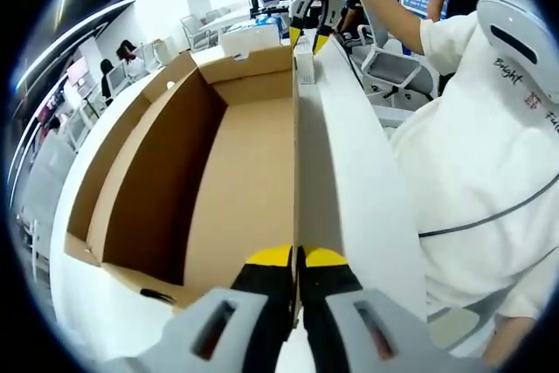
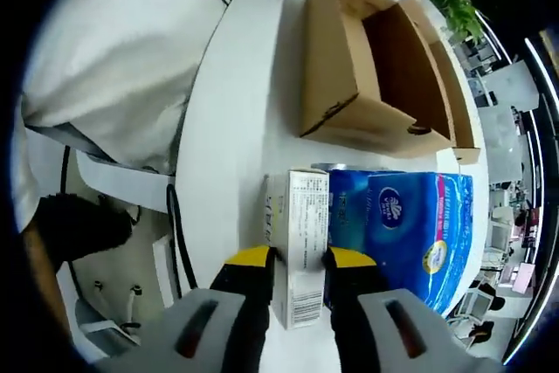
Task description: Operate the shoe box by opening the lid, removing the specified soft item, and placing it in the target area until the item is outside and the box remains undamaged.
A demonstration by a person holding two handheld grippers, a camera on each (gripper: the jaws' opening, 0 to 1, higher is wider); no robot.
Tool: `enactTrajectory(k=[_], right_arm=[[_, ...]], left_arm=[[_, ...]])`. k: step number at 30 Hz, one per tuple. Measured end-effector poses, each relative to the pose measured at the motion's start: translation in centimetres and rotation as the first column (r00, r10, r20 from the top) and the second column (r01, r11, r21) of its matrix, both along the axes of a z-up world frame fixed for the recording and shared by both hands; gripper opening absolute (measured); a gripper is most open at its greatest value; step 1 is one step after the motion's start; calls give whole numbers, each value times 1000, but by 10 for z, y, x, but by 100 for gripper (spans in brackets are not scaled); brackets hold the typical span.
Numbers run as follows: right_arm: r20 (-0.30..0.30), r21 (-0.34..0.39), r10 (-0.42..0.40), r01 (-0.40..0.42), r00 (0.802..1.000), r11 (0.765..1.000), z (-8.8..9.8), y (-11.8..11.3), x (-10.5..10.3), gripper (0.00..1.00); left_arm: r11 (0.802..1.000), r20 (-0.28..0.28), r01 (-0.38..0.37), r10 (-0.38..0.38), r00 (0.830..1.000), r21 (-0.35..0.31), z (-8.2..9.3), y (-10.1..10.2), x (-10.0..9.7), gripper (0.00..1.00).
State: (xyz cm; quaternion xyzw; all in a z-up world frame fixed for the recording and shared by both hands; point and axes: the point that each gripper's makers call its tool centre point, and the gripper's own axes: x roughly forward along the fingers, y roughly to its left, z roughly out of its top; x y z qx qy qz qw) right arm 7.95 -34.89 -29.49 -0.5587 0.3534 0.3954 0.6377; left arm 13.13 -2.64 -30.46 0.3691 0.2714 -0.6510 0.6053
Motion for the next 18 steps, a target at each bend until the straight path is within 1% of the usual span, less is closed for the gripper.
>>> enactTrajectory(k=[1,2,3,4,5,7,8,9,11,12,13,15,16,17,18], right_arm=[[62,-31,-28,29,998,999,7,-4,2,21],[115,-57,-34,41,993,998,13,-6,4,20],[148,-77,-32,44,988,996,17,-6,0,20],[169,-66,-24,36,985,997,20,-1,-3,19],[182,-34,-22,29,983,999,22,5,-6,19],[175,70,-31,19,984,997,24,22,-15,19],[177,93,-28,11,984,996,25,26,-17,19],[188,83,-36,20,981,996,28,24,-19,19],[239,47,-48,38,970,998,35,19,-18,19],[253,48,-74,64,965,997,37,17,-19,19],[256,59,-86,73,963,996,38,16,-19,19],[263,111,-103,76,959,991,37,18,-19,17],[274,137,-95,59,957,989,36,21,-18,14],[297,165,-97,49,950,985,38,23,-15,12],[305,203,-113,51,946,978,37,24,-14,12]], left_arm=[[1000,0,0,0,1000,0,0,0,0,1],[1000,1,0,0,1000,-1,0,0,0,1],[1000,2,0,0,1000,-2,0,0,0,1],[1000,3,1,-1,1000,-3,0,0,0,1],[1000,2,1,-1,1000,-3,0,0,0,1],[1000,1,1,-1,1000,-2,0,0,0,1],[1000,1,1,-1,1000,-1,0,0,0,1],[1000,2,1,-1,1000,-1,0,0,0,1],[1000,5,0,0,1000,-5,0,0,0,1],[1000,8,0,0,1000,-7,0,0,0,1],[1000,9,1,0,1000,-9,0,0,0,1],[1000,12,2,-1,1000,-13,0,0,0,1],[1000,10,1,-1,1000,-15,1,1,0,1],[1000,9,1,-1,1000,-17,1,1,0,1],[1000,8,0,0,1000,-18,1,1,0,1]])
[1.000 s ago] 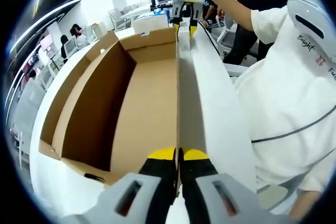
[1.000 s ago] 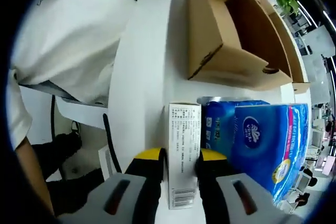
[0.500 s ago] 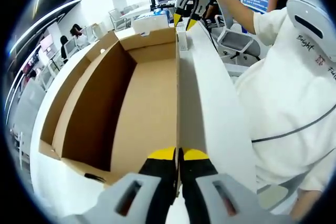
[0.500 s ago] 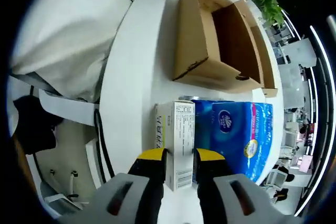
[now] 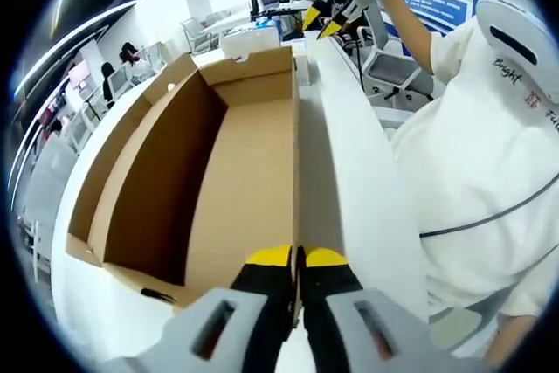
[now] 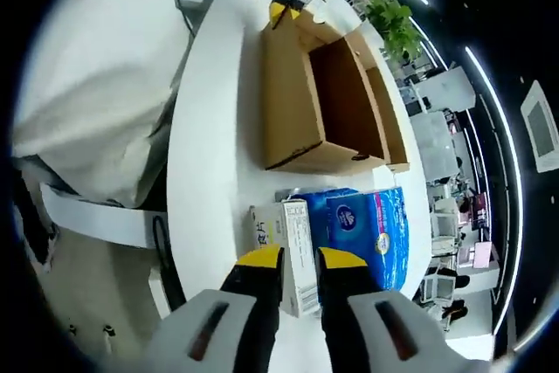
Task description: Operate the shoe box by opening the lid, removing the specified soft item, and placing it in the target area until the item is outside and the box remains undamaged.
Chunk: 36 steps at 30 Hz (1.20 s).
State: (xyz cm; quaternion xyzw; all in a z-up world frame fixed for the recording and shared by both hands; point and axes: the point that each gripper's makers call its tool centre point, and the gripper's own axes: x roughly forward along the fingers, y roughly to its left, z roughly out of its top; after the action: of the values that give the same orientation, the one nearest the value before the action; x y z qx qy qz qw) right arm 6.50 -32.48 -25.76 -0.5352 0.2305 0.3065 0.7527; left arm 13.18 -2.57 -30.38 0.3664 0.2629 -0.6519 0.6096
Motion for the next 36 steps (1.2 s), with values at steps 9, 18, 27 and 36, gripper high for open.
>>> enactTrajectory(k=[9,18,27,36], right_arm=[[186,496,-184,70,965,865,36,1,25,13],[265,792,-345,2,900,611,82,-18,29,19],[172,959,-459,-41,872,282,122,-11,32,13],[225,935,-493,-44,840,352,155,26,48,20]], left_arm=[[1000,-12,1,-1,1000,20,-1,-1,0,1],[1000,-5,-1,1,1000,18,-1,-2,0,1],[1000,-22,-16,16,1000,22,-1,-1,0,1],[1000,-23,12,-12,1000,9,0,-1,-2,1]])
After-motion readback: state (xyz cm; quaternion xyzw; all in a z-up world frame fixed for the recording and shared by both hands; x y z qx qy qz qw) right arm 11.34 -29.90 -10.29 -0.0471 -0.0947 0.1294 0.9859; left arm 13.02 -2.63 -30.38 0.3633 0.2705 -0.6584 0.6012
